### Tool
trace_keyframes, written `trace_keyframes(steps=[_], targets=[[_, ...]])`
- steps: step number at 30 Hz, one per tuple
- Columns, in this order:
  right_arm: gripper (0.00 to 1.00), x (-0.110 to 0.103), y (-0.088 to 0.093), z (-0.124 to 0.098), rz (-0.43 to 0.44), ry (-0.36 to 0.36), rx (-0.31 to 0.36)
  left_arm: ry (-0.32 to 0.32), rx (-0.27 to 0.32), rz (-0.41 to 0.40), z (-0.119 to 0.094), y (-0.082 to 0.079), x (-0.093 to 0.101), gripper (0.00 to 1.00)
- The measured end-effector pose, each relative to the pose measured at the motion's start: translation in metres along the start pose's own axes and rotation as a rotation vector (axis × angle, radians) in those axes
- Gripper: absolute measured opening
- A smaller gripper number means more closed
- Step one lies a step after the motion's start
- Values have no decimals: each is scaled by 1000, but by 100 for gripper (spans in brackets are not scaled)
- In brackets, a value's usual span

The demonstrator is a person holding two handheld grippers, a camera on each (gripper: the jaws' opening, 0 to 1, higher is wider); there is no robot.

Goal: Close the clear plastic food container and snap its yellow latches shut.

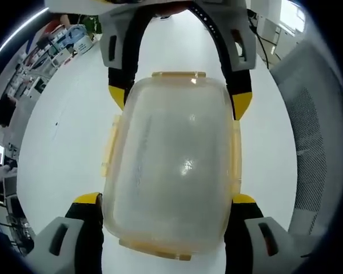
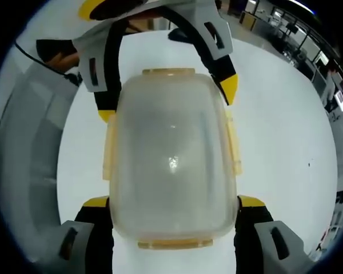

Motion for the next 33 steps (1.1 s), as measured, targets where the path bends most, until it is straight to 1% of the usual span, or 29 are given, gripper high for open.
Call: trace_keyframes(steps=[12,23,33], targets=[[89,14,0,0,-4,3,-1,1,10,-6,3,-1,-14,90],[89,29,-1,0,-2,6,2,2,7,-4,6,-3,-29,90],[89,37,0,0,-6,4,4,4,5,-5,8,-4,-36,90]])
Point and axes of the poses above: the point that each gripper's makers call its tool centre point, and the gripper's own axes: z roughly forward along the fingers, x roughly to its right, y roughly out of its underside, the point moved 7 cm from there along -z, roughly backward along the fingers, and after that the axes turned 7 degrees about -x, right-handed, at the moved point
